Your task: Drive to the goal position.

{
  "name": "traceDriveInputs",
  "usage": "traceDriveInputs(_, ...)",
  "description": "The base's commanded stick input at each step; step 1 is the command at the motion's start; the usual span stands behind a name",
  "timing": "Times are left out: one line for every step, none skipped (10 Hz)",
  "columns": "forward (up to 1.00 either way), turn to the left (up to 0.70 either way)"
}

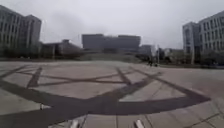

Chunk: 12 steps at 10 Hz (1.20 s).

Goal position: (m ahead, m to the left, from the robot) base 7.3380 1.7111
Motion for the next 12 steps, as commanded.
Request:
traceDriveInputs(1.00,-0.35)
traceDriveInputs(1.00,-0.37)
traceDriveInputs(1.00,-0.18)
traceDriveInputs(1.00,-0.03)
traceDriveInputs(1.00,0.00)
traceDriveInputs(1.00,0.00)
traceDriveInputs(1.00,-0.36)
traceDriveInputs(1.00,-0.40)
traceDriveInputs(1.00,-0.40)
traceDriveInputs(1.00,-0.34)
traceDriveInputs(1.00,0.00)
traceDriveInputs(1.00,0.00)
